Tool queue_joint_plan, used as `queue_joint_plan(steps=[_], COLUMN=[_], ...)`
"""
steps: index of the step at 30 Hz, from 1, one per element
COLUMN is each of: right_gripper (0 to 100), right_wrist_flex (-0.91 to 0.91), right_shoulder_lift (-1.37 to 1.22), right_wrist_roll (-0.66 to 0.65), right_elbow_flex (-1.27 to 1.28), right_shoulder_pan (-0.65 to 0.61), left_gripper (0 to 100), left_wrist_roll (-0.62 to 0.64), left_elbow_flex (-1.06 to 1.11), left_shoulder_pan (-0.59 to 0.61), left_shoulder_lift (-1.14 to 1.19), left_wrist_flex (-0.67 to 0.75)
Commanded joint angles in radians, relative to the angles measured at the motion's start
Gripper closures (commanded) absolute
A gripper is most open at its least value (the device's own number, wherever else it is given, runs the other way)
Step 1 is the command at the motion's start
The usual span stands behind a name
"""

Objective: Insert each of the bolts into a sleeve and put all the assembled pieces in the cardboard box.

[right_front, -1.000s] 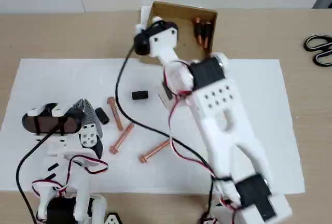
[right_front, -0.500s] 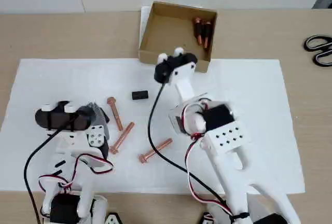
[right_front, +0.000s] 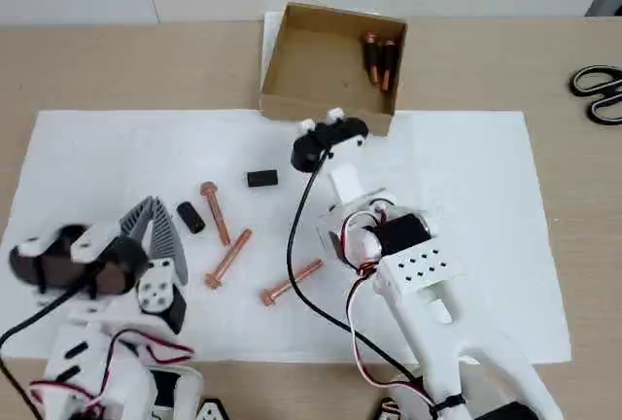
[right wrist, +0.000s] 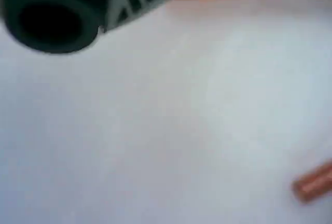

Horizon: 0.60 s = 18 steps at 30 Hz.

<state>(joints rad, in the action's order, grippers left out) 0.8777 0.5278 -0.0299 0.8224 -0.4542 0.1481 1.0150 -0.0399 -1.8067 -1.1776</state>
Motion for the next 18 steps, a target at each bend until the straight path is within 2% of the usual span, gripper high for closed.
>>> queue_joint_plan(steps=[1, 5, 7, 11, 18], right_gripper=[99.4, 99.5, 99.5, 99.5, 99.5], right_wrist_flex=[-0.018, 0.07, 0.108, 0.134, 0.07], right_shoulder_lift=[0.038, 0.048, 0.094, 0.288, 0.65], right_wrist_roll=[0.002, 0.002, 0.002, 0.003, 0.003], right_elbow_flex=[-0.006, -0.009, -0.009, -0.008, 0.132], right_shoulder_pan=[0.007, 0.007, 0.007, 0.007, 0.059], left_gripper=[99, 99, 99, 99, 99], left_wrist_roll=[0.006, 0.015, 0.087, 0.218, 0.281], left_elbow_flex=[-0.079, -0.111, -0.15, -0.242, -0.364], left_shoulder_pan=[-0.003, -0.003, -0.008, -0.012, -0.015], left_shoulder_lift=[-0.005, 0.046, 0.112, 0.318, 0.664], left_wrist_flex=[-0.006, -0.006, -0.003, -0.003, -0.002])
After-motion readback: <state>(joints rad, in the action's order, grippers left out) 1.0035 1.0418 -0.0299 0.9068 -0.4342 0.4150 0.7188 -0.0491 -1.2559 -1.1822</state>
